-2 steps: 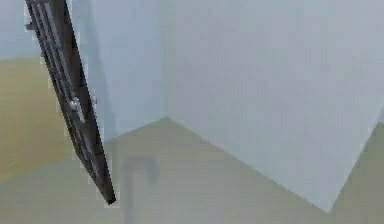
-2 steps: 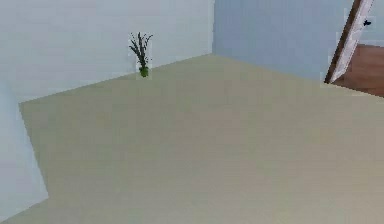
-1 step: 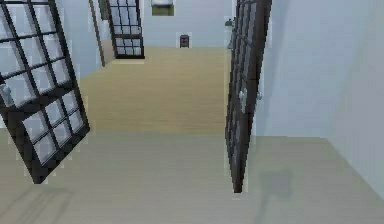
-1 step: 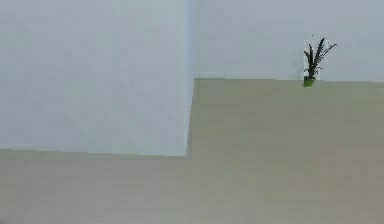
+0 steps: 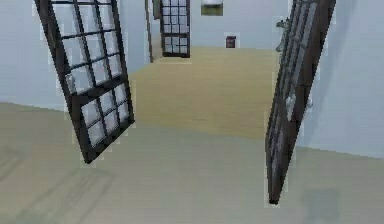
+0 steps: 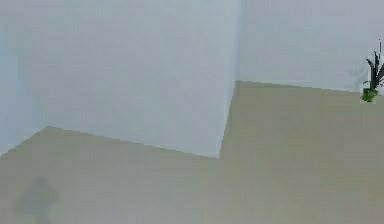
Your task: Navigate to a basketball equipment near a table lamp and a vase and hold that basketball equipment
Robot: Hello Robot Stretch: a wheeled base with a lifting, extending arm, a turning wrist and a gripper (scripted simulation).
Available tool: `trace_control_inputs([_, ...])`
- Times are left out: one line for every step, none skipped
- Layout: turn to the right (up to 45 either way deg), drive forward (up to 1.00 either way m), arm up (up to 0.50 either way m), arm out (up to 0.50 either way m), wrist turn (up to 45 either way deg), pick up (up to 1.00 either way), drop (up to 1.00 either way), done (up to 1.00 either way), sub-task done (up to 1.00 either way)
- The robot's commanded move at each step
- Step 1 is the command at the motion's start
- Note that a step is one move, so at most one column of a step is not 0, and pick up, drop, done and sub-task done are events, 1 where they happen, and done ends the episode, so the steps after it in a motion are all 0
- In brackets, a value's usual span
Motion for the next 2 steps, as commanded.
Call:
trace_control_inputs([0.0, 1.0, 0.0, 0.0, 0.0, 0.0, 0.0, 0.0, 0.0])
trace_control_inputs([-3.0, 0.0, 0.0, 0.0, 0.0, 0.0, 0.0, 0.0, 0.0])
